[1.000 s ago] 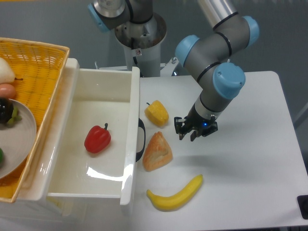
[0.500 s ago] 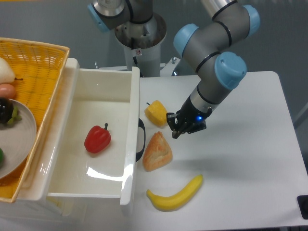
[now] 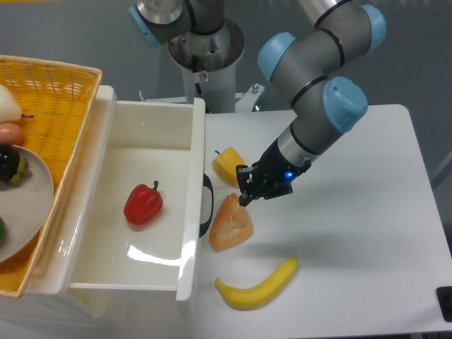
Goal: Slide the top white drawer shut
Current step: 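Lower the gripper beside the drawer front near its black handle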
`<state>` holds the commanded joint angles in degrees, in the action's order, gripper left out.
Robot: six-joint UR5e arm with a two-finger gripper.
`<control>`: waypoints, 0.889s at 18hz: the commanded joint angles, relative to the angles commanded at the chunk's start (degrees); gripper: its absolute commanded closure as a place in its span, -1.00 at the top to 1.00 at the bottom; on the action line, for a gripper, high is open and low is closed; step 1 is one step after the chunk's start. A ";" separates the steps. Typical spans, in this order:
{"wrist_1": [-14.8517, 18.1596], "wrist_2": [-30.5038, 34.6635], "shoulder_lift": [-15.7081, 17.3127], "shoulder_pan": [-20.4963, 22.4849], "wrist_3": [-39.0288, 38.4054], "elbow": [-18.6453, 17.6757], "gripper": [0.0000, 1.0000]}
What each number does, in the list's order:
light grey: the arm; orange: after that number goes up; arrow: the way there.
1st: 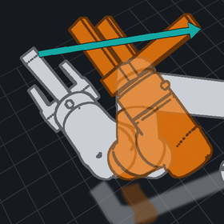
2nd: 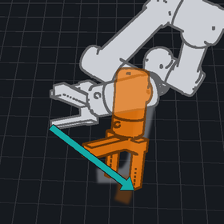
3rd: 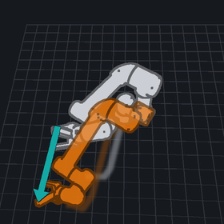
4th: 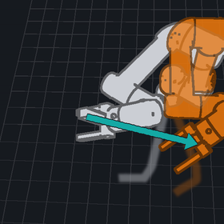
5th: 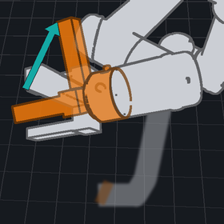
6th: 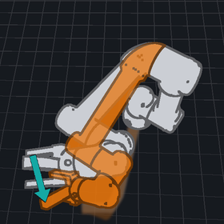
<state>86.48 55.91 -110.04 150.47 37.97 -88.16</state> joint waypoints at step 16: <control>3.88 -2.56 -1.49 -0.97 3.08 2.11 -0.95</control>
<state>90.35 53.35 -111.53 149.50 41.04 -86.05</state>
